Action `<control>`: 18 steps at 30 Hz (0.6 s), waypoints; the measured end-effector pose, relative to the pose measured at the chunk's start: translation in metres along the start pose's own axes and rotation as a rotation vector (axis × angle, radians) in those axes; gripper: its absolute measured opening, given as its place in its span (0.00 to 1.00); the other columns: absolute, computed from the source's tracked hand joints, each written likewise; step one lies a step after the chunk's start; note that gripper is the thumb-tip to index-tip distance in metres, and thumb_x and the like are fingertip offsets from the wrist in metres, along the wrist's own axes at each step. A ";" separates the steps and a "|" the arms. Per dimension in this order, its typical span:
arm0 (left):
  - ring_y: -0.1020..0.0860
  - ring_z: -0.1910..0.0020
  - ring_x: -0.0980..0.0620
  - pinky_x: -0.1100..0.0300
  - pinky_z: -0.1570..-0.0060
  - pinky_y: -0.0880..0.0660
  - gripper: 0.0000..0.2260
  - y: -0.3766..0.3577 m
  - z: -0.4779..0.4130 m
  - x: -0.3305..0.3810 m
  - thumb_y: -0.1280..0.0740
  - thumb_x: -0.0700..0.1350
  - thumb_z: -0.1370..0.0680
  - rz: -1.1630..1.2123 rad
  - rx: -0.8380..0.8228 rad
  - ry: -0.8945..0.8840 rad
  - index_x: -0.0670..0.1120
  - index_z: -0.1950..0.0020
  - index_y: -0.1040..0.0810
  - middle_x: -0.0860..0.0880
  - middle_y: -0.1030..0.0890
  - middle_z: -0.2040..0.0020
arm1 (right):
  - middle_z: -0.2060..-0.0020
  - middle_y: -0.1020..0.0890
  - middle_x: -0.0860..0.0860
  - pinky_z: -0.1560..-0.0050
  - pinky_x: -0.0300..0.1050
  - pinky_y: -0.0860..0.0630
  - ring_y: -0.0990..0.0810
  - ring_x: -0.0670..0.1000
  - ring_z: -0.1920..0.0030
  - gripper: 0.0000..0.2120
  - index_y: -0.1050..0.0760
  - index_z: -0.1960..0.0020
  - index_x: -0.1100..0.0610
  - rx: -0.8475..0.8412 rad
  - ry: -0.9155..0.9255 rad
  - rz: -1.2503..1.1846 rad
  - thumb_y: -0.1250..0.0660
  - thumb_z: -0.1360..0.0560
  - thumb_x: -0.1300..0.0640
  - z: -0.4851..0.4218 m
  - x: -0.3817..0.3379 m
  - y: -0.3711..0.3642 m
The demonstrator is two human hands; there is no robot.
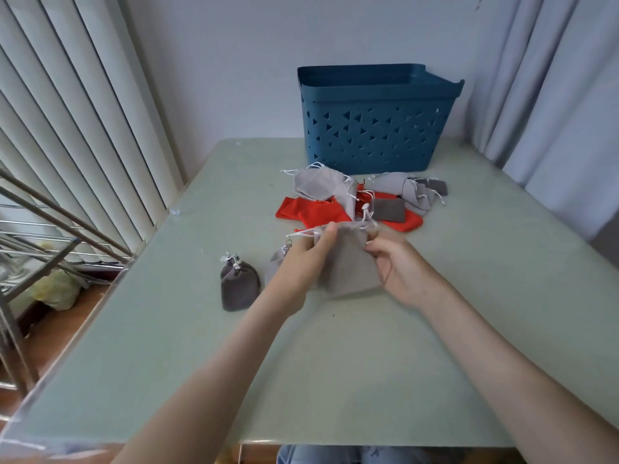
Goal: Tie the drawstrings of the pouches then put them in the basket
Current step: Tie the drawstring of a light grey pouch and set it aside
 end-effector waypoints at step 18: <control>0.18 0.52 0.51 0.58 0.55 0.25 0.21 0.005 -0.019 -0.025 0.48 0.60 0.19 0.220 0.072 -0.021 0.51 0.48 0.18 0.49 0.16 0.52 | 0.70 0.21 0.47 0.63 0.39 0.32 0.24 0.45 0.67 0.10 0.24 0.58 0.58 0.101 0.066 0.001 0.41 0.21 0.61 -0.010 0.007 0.014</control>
Point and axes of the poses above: each hand's wrist, its own z-axis away from the middle knuckle, its own y-axis out of the back of the hand, x = y × z, the point moved 8 cm from there along -z, towards the middle knuckle
